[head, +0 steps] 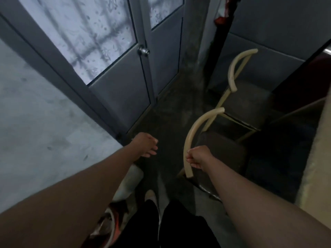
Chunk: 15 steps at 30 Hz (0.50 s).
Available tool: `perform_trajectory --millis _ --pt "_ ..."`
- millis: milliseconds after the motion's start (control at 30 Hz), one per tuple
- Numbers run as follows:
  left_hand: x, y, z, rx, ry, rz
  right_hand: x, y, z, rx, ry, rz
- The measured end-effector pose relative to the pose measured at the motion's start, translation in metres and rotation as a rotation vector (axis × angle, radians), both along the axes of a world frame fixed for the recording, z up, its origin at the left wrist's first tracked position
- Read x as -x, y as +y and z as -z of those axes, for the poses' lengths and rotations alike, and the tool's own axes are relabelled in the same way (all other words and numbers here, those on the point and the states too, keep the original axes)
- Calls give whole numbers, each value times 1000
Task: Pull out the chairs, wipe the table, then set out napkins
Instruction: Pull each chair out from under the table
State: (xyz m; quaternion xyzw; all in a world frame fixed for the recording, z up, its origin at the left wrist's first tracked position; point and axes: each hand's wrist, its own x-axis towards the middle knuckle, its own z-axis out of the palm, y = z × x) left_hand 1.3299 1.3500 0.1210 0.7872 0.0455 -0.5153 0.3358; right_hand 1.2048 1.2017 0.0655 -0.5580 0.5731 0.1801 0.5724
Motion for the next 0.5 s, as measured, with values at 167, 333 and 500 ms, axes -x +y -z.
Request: perform_trajectory --millis 167,333,500 --pt "-47 -48 5 -39 -60 184 -27 -15 9 -40 29 166" --pt "-76 -105 15 -33 -31 344 -43 -51 17 -95 58 297" --pt "-110 -171 24 -72 -20 502 -65 -101 31 -106 100 426"
